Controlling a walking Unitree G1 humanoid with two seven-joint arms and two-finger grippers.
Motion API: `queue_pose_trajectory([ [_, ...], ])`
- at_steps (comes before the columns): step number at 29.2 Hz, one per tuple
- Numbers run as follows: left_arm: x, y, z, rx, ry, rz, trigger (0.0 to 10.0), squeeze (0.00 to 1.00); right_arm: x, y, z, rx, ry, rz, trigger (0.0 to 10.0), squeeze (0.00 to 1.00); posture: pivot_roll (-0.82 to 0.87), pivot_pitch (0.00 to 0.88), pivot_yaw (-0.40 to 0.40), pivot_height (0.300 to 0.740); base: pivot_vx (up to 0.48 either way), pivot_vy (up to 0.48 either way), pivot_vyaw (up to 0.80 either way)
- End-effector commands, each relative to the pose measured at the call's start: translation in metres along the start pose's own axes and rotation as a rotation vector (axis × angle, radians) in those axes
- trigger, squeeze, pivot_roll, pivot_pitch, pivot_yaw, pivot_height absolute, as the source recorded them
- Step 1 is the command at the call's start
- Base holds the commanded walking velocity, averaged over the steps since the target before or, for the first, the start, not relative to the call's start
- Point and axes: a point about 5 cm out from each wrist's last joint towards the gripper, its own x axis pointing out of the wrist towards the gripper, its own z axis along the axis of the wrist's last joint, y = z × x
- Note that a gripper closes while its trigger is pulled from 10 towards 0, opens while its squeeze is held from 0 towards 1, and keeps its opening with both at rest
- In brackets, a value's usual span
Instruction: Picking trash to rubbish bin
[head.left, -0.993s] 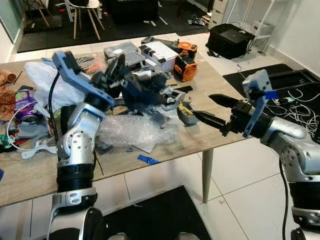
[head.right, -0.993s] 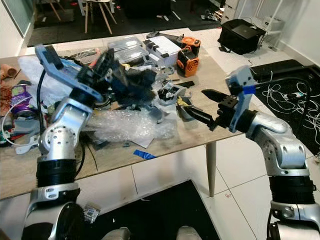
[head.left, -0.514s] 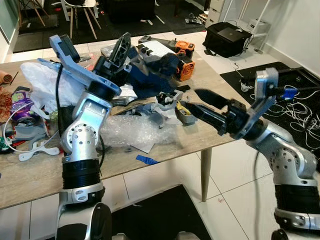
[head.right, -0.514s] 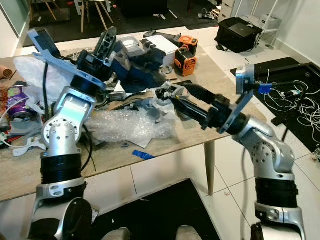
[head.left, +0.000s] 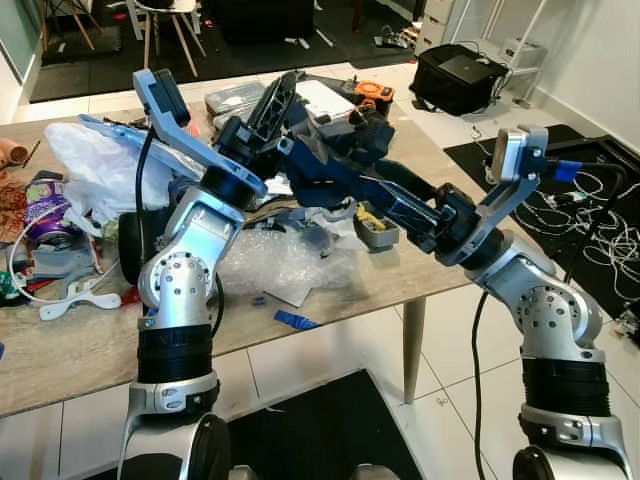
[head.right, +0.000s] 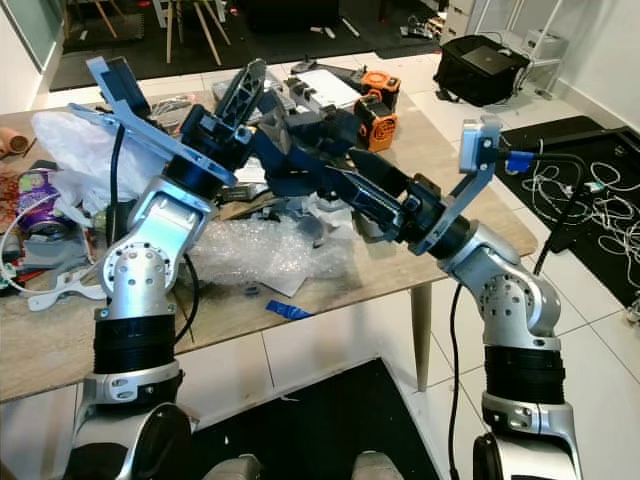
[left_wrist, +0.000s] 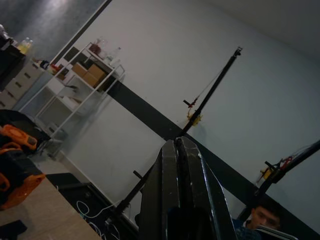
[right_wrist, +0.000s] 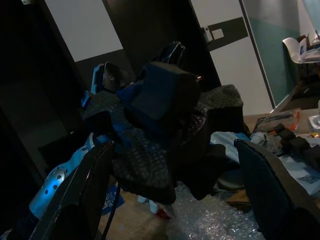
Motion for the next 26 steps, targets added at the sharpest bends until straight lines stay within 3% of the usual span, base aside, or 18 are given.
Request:
queue_pose_trajectory([
  [1,0.001,-0.007,-0.005,-0.024,0.006,-0.034,10.0,0.0,0.004,0.004,-0.001,0.002,0.01,0.016,10.0,0.0,-0.08,0.0,-0.009,0.74,0.0,0.0,0.0],
  [13,0.001,-0.015,-0.01,-0.027,0.029,-0.067,10.0,0.0,0.01,0.004,-0.012,-0.042,0.113,-0.011,10.0,0.0,-0.08,0.0,-0.011,0.74,0.0,0.0,0.0],
  [14,0.001,-0.016,-0.011,-0.028,0.032,-0.073,10.0,0.0,0.01,0.004,-0.012,-0.046,0.121,-0.005,6.1,0.0,-0.08,0.0,-0.011,0.74,0.0,0.0,0.0],
  [15,0.001,-0.016,-0.011,-0.028,0.032,-0.073,10.0,0.0,0.01,0.004,-0.012,-0.046,0.121,-0.005,6.1,0.0,-0.08,0.0,-0.011,0.74,0.0,0.0,0.0],
  [16,0.001,-0.017,-0.011,-0.03,0.035,-0.078,10.0,0.0,0.011,0.006,-0.012,-0.046,0.12,0.012,0.0,0.0,-0.08,0.0,-0.011,0.74,0.0,0.0,0.0],
  [26,0.001,-0.02,-0.016,-0.041,0.057,-0.096,10.0,0.0,0.011,0.014,-0.01,-0.061,0.116,0.068,0.0,0.0,-0.08,0.0,-0.01,0.74,0.0,0.0,0.0],
])
